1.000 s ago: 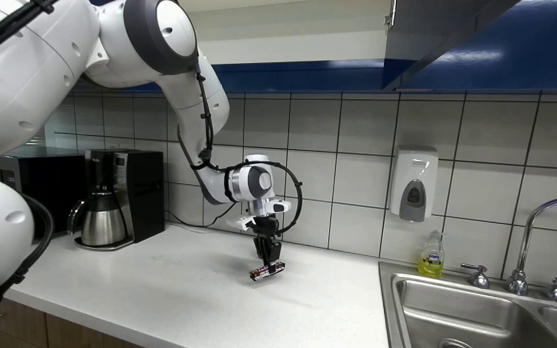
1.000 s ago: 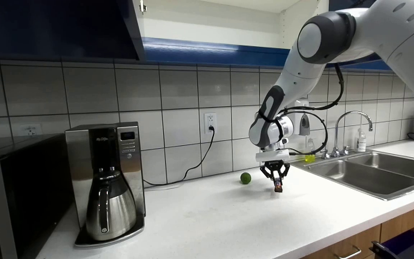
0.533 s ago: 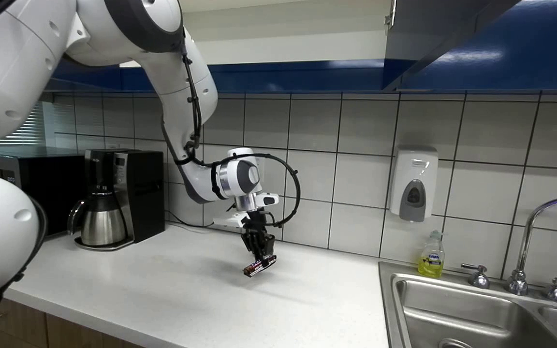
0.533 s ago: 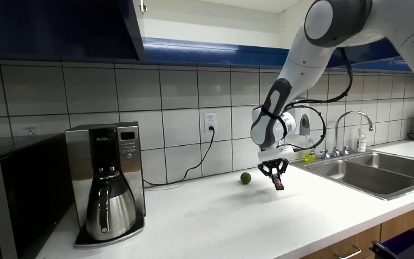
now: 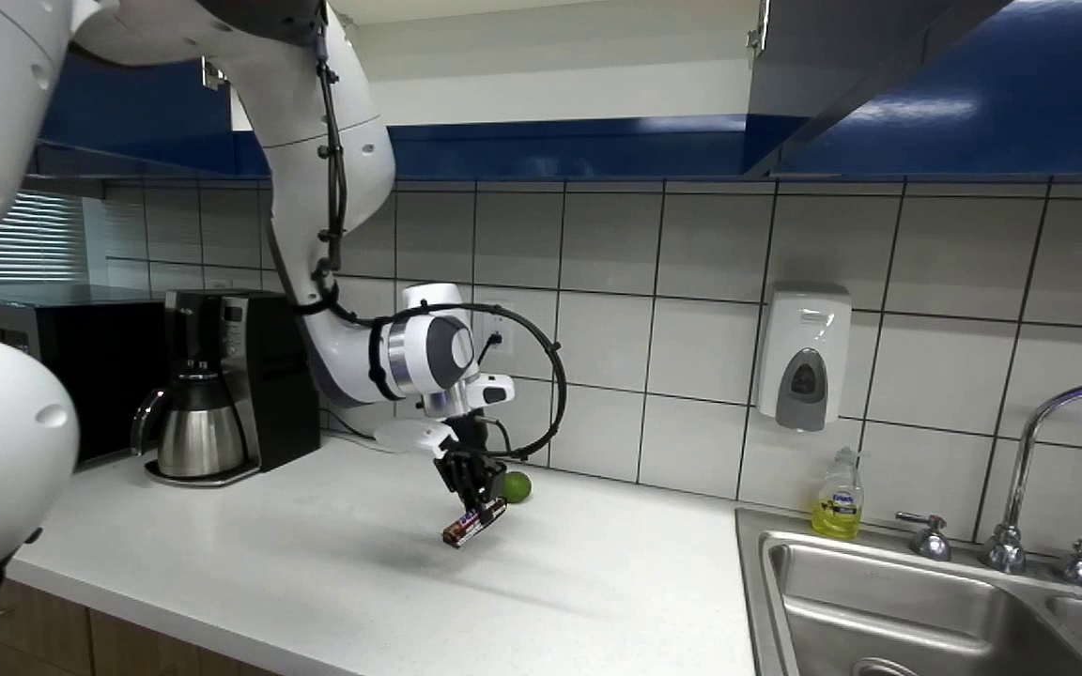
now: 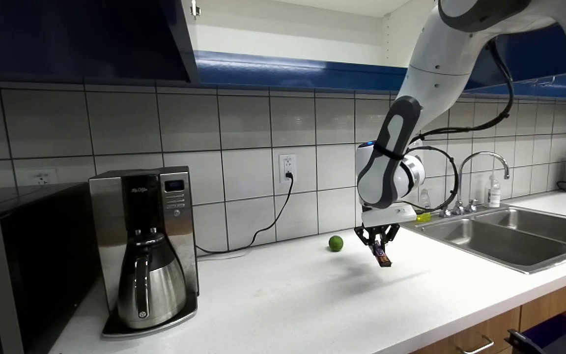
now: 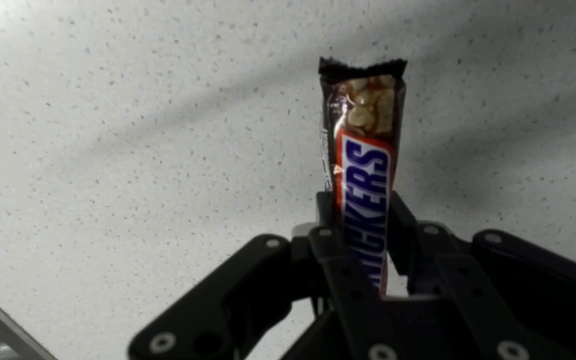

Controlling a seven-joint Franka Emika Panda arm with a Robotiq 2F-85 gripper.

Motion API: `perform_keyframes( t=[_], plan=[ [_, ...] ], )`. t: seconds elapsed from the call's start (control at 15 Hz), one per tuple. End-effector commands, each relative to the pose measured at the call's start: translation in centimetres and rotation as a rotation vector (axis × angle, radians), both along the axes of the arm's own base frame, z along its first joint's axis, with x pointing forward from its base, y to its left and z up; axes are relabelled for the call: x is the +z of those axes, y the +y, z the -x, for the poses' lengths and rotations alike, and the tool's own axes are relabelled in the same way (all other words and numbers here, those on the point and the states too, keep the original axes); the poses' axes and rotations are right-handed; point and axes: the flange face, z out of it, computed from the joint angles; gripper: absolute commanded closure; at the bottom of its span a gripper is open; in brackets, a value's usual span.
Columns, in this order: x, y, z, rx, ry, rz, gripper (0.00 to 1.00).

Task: Put the brown packet in the open upper cabinet.

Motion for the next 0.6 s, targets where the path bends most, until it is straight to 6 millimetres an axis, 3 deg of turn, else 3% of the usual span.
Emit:
perform_keyframes(
  t=[0.0,0.27,0.53],
  plan=[
    [2.4,1.0,3.9,0.065,-0.032,-0.012,0.93],
    [5.3,2.1,6.6,0.1,-0.066,-0.021,0.93],
    [9.5,2.6,8.9,0.116,-0.126,-0.025,0.93]
  ],
)
